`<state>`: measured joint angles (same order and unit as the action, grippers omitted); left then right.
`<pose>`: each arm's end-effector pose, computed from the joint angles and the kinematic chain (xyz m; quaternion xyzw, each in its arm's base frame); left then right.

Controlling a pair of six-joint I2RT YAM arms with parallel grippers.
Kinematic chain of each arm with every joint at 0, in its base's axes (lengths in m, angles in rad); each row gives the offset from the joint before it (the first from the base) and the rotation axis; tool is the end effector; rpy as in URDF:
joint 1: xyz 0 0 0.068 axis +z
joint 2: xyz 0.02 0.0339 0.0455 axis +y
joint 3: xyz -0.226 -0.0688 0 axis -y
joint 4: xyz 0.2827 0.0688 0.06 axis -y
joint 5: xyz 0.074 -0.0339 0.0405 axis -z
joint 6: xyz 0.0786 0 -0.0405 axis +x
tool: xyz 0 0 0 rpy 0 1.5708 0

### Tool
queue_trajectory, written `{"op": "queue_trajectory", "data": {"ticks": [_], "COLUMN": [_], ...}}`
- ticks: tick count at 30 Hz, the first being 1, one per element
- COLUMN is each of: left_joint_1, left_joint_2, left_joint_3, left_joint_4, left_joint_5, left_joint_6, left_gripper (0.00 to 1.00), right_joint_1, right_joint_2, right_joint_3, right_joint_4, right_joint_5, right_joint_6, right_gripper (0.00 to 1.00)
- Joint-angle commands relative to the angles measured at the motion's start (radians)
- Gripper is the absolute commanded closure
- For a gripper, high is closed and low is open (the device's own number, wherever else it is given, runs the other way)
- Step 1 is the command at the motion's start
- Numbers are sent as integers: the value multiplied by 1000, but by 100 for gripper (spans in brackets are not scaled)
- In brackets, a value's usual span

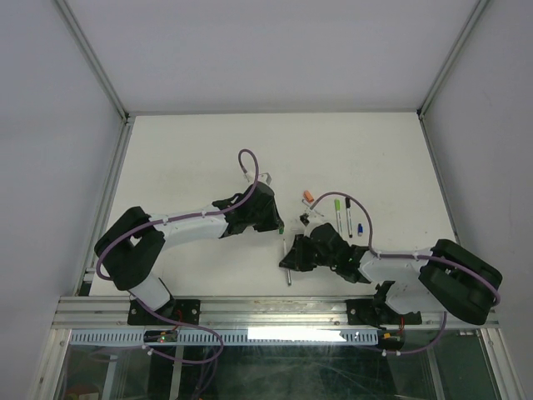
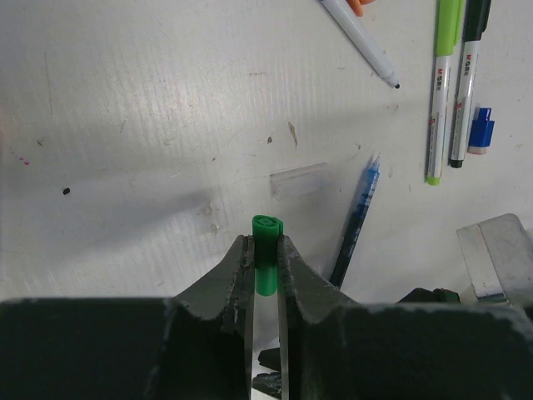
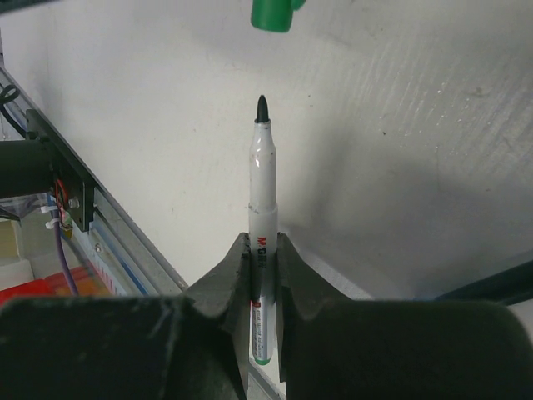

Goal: Insert the pens into the pen caps
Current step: Insert the pen cap onto the pen.

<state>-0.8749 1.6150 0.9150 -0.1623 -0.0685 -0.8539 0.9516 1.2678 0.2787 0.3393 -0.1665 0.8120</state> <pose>0.2503 -0.2913 0.0873 -0.0020 0.9374 -0.2429 0.2495 0.1511 0.2345 0.0343 -0.0991 0.8880 0.3892 0.2241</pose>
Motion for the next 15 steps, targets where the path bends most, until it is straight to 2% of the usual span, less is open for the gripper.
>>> {"op": "queue_trajectory", "data": {"ticks": [1,15], "left_joint_1": [14,16], "left_joint_2": [-50,-53], "left_joint_3": [-12,-21], "left_joint_4": [66,84], "left_joint_5": [27,45], "left_joint_6": [-11,-14], "left_gripper": [100,100], "right_joint_1": [6,7], "right_joint_2": [2,64], "right_joint_3": [46,63], "right_joint_4": [74,88], "right_joint_5": [-8,-28], "right_joint_6": [8,40], "right_gripper": [100,100]}}
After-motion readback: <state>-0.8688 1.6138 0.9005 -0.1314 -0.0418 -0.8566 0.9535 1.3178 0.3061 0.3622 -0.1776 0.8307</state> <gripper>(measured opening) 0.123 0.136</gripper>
